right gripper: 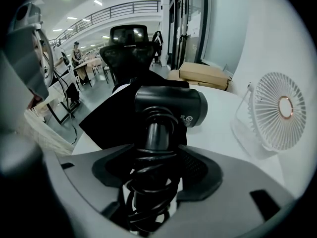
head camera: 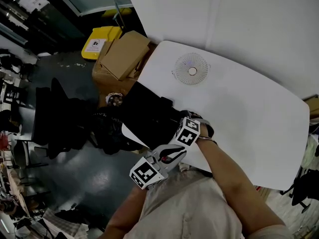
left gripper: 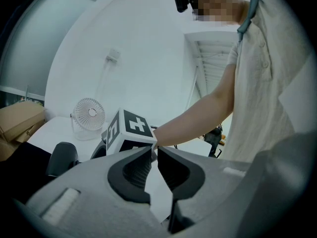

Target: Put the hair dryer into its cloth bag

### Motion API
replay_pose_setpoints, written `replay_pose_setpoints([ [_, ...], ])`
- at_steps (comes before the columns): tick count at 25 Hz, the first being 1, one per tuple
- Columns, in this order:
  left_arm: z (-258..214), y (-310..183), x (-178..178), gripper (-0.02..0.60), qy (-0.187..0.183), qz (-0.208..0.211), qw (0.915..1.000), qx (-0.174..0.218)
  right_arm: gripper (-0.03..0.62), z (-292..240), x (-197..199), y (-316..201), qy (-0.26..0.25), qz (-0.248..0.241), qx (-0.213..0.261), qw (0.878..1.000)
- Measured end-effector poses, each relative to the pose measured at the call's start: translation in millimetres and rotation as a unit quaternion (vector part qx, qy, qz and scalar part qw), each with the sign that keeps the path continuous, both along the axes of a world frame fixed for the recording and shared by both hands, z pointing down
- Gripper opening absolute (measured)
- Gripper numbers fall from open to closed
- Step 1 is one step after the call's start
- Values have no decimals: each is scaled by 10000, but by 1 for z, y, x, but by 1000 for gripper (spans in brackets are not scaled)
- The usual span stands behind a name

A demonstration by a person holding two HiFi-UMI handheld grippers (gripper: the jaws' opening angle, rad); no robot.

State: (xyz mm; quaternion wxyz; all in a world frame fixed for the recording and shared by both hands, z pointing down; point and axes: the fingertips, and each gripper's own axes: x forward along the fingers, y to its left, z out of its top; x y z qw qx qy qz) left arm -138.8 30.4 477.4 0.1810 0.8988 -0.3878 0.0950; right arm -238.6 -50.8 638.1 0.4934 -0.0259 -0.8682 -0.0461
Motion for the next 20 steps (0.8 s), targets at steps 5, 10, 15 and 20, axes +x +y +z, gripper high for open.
replay_pose_setpoints([
  [5,1,1,0,23,-30,24,10000,-25,276,2,0,-3,84,82,10,9999],
  [10,0,3,-2,23,-66,-9,10000,-12,268,-2,2,-3,-23,303,-223,9993],
  [15,3,6,-6,23,-84,-62,9999,-26,267,-9,6,1,-372,614,-580,9957],
  [20,7,6,-8,23,-93,-54,9999,-62,267,-15,13,7,-738,929,-998,9879],
])
